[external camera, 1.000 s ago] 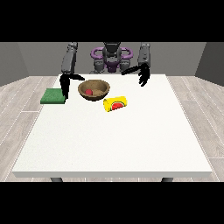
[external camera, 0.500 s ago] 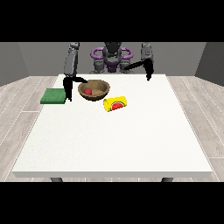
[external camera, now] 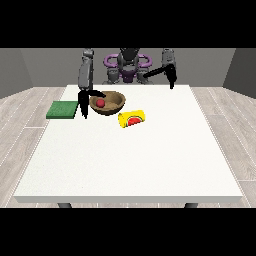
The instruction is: Pick the cup and pour the ball into the bowl, then pick the bowl and place it on the pad
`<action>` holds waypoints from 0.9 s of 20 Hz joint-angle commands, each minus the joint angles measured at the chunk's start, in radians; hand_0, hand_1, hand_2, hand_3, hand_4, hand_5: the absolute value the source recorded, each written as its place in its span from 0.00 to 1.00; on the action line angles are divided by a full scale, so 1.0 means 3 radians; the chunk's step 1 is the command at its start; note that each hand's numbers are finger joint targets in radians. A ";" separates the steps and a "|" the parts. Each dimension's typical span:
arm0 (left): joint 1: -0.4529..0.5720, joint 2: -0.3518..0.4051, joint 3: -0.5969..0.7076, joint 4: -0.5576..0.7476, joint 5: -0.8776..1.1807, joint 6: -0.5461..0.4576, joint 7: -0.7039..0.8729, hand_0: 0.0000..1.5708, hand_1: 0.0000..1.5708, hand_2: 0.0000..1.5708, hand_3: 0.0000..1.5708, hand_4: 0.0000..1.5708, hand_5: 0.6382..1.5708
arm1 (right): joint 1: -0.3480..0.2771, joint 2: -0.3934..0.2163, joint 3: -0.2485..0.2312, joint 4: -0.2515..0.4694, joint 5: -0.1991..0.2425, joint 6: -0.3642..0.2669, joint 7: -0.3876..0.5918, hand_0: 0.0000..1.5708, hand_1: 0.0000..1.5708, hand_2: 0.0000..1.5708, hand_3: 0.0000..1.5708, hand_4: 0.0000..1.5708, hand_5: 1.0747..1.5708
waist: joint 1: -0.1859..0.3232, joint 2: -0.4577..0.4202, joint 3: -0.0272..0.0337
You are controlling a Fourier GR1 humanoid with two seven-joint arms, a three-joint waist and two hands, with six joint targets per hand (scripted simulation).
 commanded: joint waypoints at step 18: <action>0.0277 0.0239 0.0278 0.0138 0.0245 -0.0200 -0.0133 0.00 0.00 0.00 0.00 0.00 1.00 | -0.0157 0.0168 0.0409 0.0338 0.0482 -0.1101 0.0955 1.00 1.00 1.00 1.00 0.65 0.97 | -0.0080 -0.0291 0.0068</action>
